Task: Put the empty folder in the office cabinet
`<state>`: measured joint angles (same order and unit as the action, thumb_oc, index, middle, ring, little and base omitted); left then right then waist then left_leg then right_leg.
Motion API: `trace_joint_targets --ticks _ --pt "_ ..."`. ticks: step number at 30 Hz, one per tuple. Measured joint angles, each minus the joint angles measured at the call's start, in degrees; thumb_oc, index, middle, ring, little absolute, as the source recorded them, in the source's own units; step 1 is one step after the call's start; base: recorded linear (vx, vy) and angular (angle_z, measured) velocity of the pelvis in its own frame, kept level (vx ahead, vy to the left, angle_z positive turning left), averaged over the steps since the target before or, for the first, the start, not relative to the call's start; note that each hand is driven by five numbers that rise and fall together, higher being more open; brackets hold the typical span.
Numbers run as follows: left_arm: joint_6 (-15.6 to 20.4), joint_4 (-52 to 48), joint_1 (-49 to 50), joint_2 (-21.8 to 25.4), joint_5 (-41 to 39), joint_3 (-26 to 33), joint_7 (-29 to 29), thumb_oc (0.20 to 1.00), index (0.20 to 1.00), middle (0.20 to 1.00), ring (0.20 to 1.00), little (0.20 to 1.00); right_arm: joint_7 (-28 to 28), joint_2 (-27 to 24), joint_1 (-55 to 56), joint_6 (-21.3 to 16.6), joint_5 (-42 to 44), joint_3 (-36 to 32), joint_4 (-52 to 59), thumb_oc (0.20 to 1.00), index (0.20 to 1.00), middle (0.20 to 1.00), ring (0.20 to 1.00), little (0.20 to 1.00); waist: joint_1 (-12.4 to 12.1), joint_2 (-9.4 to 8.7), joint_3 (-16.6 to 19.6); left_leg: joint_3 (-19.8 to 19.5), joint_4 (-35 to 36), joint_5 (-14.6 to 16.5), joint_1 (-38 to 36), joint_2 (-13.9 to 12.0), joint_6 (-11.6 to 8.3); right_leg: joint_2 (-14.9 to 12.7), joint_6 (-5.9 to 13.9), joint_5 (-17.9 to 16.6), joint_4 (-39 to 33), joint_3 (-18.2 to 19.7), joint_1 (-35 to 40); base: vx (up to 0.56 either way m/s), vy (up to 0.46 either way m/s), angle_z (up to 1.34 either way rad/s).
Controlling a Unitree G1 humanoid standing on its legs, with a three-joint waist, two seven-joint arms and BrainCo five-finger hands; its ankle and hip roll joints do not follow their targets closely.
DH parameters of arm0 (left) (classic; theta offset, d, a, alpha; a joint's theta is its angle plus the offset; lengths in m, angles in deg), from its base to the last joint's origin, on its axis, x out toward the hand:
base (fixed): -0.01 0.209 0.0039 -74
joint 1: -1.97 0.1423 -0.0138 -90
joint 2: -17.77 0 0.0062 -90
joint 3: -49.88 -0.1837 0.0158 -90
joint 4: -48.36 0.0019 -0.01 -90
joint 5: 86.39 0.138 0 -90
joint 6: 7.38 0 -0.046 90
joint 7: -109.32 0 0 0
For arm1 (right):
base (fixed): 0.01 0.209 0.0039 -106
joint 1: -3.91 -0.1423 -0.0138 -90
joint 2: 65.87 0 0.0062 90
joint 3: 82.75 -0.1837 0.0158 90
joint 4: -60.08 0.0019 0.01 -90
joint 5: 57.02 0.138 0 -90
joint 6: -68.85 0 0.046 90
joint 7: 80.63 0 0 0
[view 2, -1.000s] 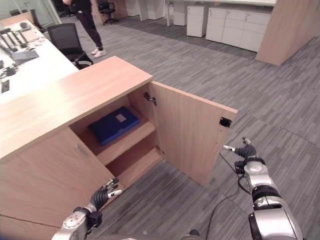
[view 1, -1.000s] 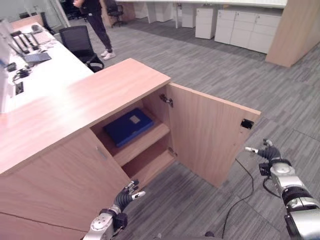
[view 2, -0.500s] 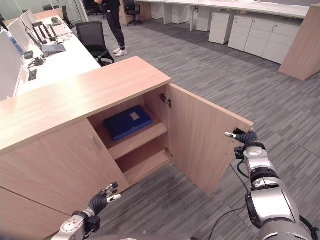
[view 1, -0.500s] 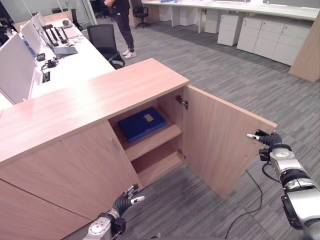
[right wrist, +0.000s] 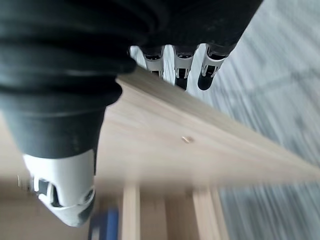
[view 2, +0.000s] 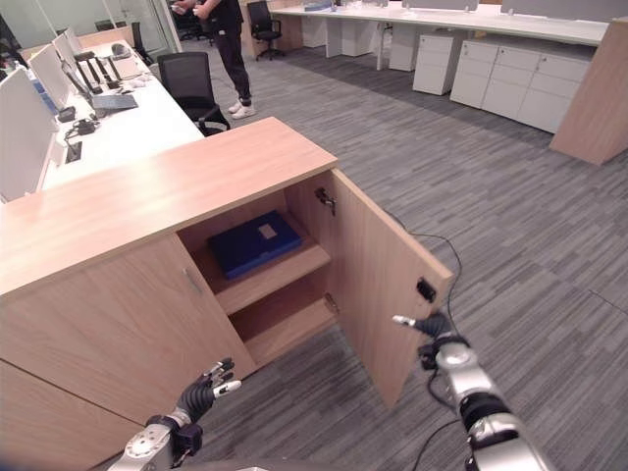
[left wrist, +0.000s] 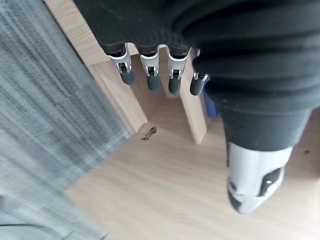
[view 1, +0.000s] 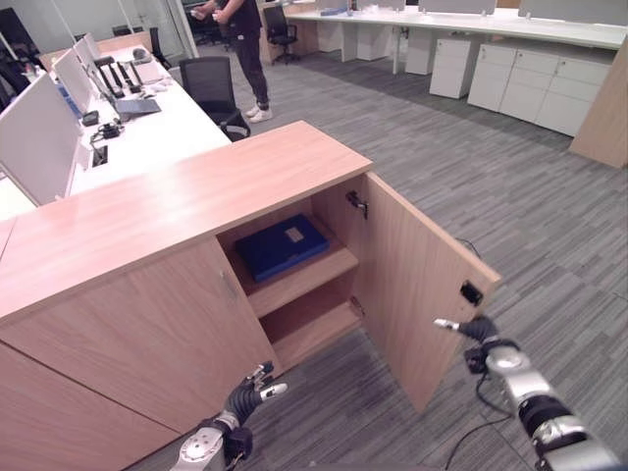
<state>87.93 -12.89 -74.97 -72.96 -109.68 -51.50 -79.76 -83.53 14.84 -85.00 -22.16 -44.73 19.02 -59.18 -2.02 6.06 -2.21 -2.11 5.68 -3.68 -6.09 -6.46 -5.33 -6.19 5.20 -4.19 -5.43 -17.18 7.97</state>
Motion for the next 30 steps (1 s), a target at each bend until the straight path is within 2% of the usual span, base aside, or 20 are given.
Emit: trace_joint_targets --ticks 5,11,13,15,19,21,23,24,25,26,27,28,29,30 --pt "0.16 0.46 0.83 -0.32 0.17 0.91 1.13 1.000 1.000 1.000 1.000 1.000 5.95 1.15 5.34 0.08 -1.96 4.44 5.13 1.000 1.000 1.000 1.000 1.000 1.17 -0.26 0.01 -1.24 0.01 0.00 0.89 0.20 0.01 -0.14 0.27 0.20 0.01 -1.05 -0.17 -0.02 -0.011 0.13" --pt "0.12 0.57 1.20 -0.59 2.30 0.68 1.17 1.000 1.000 1.000 1.000 1.000 9.98 1.50 4.32 -0.25 -4.56 8.34 8.80 1.000 1.000 1.000 1.000 1.000 -0.28 -0.55 -0.22 -1.69 0.01 -0.09 1.56 0.23 0.00 -0.17 0.27 0.23 0.00 -1.65 -0.49 -0.01 0.006 0.05" --pt "0.20 0.43 1.76 -0.70 2.29 0.67 1.15 1.000 1.000 1.000 1.000 1.000 12.17 1.73 2.60 -0.24 -4.47 12.23 9.46 1.000 1.000 1.000 1.000 1.000 -1.60 -0.88 -0.73 -3.62 -0.02 -0.70 1.86 0.58 -0.26 -0.06 0.48 0.63 0.02 -3.72 0.50 -0.01 -0.004 0.44" --pt "0.30 0.43 2.10 -0.73 2.27 0.69 1.16 1.000 1.000 1.000 1.000 1.000 12.94 2.28 1.09 -0.23 -4.44 12.96 9.46 1.000 1.000 1.000 1.000 1.000 -3.12 -1.07 -0.90 -5.89 -0.02 -0.86 2.23 0.97 -0.35 -0.11 0.50 1.10 0.01 -5.82 1.40 -0.01 -0.027 0.60" --pt "0.45 0.39 2.77 -0.45 2.18 0.70 1.16 1.000 1.000 1.000 1.000 1.000 11.70 2.91 -5.15 -0.24 -4.37 12.35 9.05 1.000 1.000 1.000 1.000 1.000 -7.01 -1.64 -1.75 -10.12 -0.15 -1.72 3.97 1.52 -0.39 -0.10 0.61 1.60 0.23 -10.02 2.09 -0.04 -0.029 0.58" --pt "0.38 0.32 2.82 0.21 2.14 0.60 1.16 1.000 1.000 1.000 1.000 1.000 10.68 3.84 -8.52 -0.57 -4.29 11.13 8.05 1.000 1.000 1.000 1.000 1.000 -8.28 -2.06 -2.05 -12.01 -0.81 -2.06 4.95 1.58 -0.62 -0.04 0.61 2.16 0.11 -10.69 2.01 -0.10 0.048 0.49" --pt "0.34 0.42 1.45 0.83 1.42 0.31 1.19 1.000 1.000 1.000 1.000 1.000 8.46 4.76 -13.35 -1.54 -2.02 8.21 4.49 1.000 1.000 1.000 1.000 1.000 -9.89 -2.53 -2.89 -12.72 -4.80 -2.71 8.54 2.91 -1.66 0.37 0.23 2.45 0.68 -11.64 1.67 -0.15 0.120 0.89" --pt "0.24 0.46 -1.76 0.99 1.08 -0.71 1.00 1.000 1.000 1.000 1.000 1.000 5.59 2.79 -15.30 -1.49 -2.02 4.93 3.47 1.000 1.000 1.000 1.000 1.000 -9.38 -2.84 -4.27 -9.36 -6.76 -6.24 12.70 4.60 -4.65 -1.20 -1.21 3.56 2.09 -13.72 0.90 0.01 0.120 1.50" --pt "0.19 0.46 -4.08 1.24 0.99 -1.65 1.02 1.000 1.000 1.000 1.000 1.000 4.17 0.64 -16.14 -1.56 -2.01 3.14 2.33 1.000 1.000 1.000 1.000 1.000 -9.65 -4.29 -5.55 -2.24 -6.04 -7.32 14.72 5.21 -6.72 -3.22 -2.24 2.36 2.23 -16.82 0.39 0.13 0.142 1.76" --pt "-0.24 0.46 -5.89 1.99 0.98 -2.27 0.63 1.000 1.000 1.000 1.000 1.000 2.90 -1.01 -17.41 -1.39 -2.02 1.76 0.49 1.000 1.000 1.000 1.000 1.000 -9.28 -5.32 -6.24 14.15 -10.60 -2.65 16.65 3.15 -1.06 -4.83 -2.03 1.87 1.66 -19.78 0.85 0.17 0.123 1.29" --pt "-0.25 0.00 -6.53 2.92 0.97 -2.23 0.37 1.000 1.000 1.000 1.000 1.000 1.88 -1.01 -18.41 -1.14 -2.00 -0.72 -2.07 1.000 1.000 1.000 1.000 1.000 -8.21 -6.63 -6.80 26.14 -16.07 -0.24 17.02 -0.43 1.99 -5.62 -1.23 1.61 0.39 -21.93 2.93 0.14 0.142 1.24" --pt "-0.15 -0.21 -6.41 3.37 0.97 -2.09 -0.10 1.000 1.000 1.000 1.000 1.000 0.39 -0.48 -18.98 -0.98 -2.02 -3.54 -4.66 1.000 1.000 1.000 1.000 1.000 -7.26 -6.81 -6.87 26.96 -18.11 1.38 14.95 -2.07 1.78 -6.38 0.27 2.74 1.00 -22.89 4.47 0.12 0.135 0.80" --pt "-0.03 -0.44 -5.31 3.50 0.96 -2.02 -0.36 1.000 1.000 1.000 1.000 1.000 -1.05 -1.14 -18.84 -1.00 -2.04 -5.40 -5.22 1.000 1.000 1.000 1.000 1.000 -7.90 -6.43 -6.46 22.03 -16.80 1.66 12.93 -1.92 1.13 -7.41 1.62 4.18 2.78 -22.57 5.05 0.17 0.222 0.39" --pt "-0.15 -0.70 -4.53 3.95 1.00 -2.11 -0.67 1.000 1.000 1.000 1.000 1.000 -1.56 -1.06 -18.85 -1.00 -2.03 -6.01 -5.77 1.000 1.000 1.000 1.000 1.000 -7.93 -6.25 -6.33 20.37 -16.96 1.82 11.51 -1.90 0.94 -8.03 2.40 4.65 3.97 -22.63 5.45 0.14 0.215 0.32"
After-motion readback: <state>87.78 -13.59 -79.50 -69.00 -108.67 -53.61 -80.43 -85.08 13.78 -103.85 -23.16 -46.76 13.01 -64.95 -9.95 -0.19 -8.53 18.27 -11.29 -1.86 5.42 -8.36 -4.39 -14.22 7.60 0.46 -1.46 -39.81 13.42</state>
